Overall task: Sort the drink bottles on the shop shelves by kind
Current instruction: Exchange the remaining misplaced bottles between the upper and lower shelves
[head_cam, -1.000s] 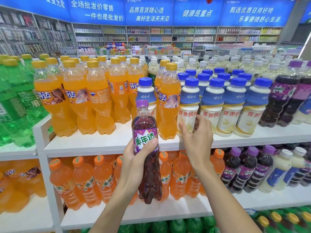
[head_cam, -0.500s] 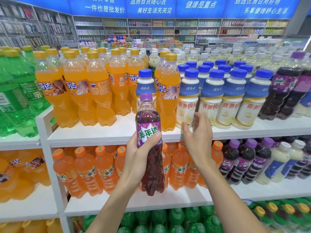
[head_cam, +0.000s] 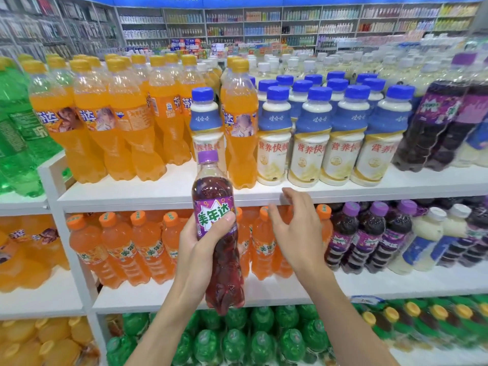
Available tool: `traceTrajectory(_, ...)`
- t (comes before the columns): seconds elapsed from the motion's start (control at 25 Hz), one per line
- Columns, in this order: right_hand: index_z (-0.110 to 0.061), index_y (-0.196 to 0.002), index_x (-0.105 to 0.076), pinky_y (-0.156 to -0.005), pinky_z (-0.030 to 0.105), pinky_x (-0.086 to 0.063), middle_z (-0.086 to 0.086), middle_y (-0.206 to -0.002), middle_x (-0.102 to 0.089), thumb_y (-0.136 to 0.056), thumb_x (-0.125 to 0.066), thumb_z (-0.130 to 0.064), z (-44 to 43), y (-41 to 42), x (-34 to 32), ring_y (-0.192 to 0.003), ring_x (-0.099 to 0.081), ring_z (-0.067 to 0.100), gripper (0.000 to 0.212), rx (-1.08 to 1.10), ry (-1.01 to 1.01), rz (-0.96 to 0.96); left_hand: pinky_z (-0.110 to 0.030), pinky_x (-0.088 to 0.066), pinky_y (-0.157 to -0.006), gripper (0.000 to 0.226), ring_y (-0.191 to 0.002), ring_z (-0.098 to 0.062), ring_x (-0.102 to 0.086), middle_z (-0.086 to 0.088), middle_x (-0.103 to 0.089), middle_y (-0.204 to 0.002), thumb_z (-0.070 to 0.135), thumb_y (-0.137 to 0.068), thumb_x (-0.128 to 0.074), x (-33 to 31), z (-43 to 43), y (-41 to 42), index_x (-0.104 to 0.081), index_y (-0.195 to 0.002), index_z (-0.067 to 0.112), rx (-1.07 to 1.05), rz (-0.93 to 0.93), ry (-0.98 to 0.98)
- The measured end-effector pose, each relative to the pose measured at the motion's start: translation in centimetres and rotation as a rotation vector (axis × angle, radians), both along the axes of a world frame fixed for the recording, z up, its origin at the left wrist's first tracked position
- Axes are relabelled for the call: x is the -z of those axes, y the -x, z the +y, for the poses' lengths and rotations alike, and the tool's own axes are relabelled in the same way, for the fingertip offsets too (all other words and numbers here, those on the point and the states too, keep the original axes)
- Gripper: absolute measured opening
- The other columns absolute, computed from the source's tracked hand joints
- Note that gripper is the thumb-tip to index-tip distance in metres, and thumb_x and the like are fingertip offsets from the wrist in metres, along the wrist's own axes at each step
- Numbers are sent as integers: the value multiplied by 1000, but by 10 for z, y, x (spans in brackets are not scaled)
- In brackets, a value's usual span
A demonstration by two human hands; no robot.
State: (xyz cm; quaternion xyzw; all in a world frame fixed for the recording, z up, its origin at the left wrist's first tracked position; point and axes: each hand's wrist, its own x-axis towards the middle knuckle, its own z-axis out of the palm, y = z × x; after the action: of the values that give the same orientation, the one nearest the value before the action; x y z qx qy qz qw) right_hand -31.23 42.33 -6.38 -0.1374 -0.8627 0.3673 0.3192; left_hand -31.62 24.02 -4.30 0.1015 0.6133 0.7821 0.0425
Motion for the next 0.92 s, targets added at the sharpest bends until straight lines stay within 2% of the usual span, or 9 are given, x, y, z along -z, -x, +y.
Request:
traceTrajectory(0.08,-20,-144,-52,-110,29,-38,-6,-140,-54,-102,-57,-40,3,-11,11,-133,-47,11,47,-9,-18,-55,-40,-58,-55,44,-63,-34,-66,-20,-70,-84,35,-79,-79,5,6,-12,-64,-108,5,-10,-7,-18)
traceTrajectory(0.16,-20,-143,-52,-111,32,-36,-5,-141,-53,-102,-58,-38,6,-24,23,-135,-46,14,46,-13,-29,-93,-38,-57,-52,45,-60,-32,-65,-17,-69,-81,31,-81,-82,10,13,-25,-61,-109,2,-6,-16,-22)
traceTrajectory(0.24,-19,-143,-53,-110,32,-36,-4,-140,-54,-101,-59,-36,8,-41,34,-134,-46,14,45,-14,-15,-131,-38,-57,-54,43,-61,-32,-64,-17,-67,-79,34,-80,-81,16,20,-37,-62,-105,5,3,-24,-13)
traceTrajectory(0.36,-16,-142,-53,-109,31,-37,-2,-140,-54,-101,-59,-36,12,-70,44,-133,-47,15,46,7,-25,-172,-48,-55,-66,38,-69,-34,-65,-16,-68,-84,41,-80,-82,21,28,-52,-67,-100,12,44,-9,21)
traceTrajectory(0.52,-18,-144,-50,-108,37,-41,-3,-140,-52,-102,-54,-41,14,-107,49,-132,-45,18,47,65,-40,-277,-41,-59,-61,21,-67,-33,-65,-12,-70,-83,36,-78,-79,20,34,-72,-70,-92,23,128,-45,3)
traceTrajectory(0.68,-18,-137,-55,-103,36,-44,-3,-133,-57,-100,-58,-40,13,-152,57,-128,-50,18,43,134,-28,-312,-40,-57,-58,31,-63,-33,-63,-17,-66,-84,32,-79,-77,23,39,-102,-65,-98,12,236,-81,-42)
traceTrajectory(0.92,-19,-145,-49,-106,31,-41,-3,-144,-52,-102,-55,-44,36,-210,68,-135,-45,15,51,237,15,-400,-40,-55,-56,45,-59,-33,-62,-25,-61,-80,36,-79,-79,30,60,-136,-60,-104,2,366,-98,-59)
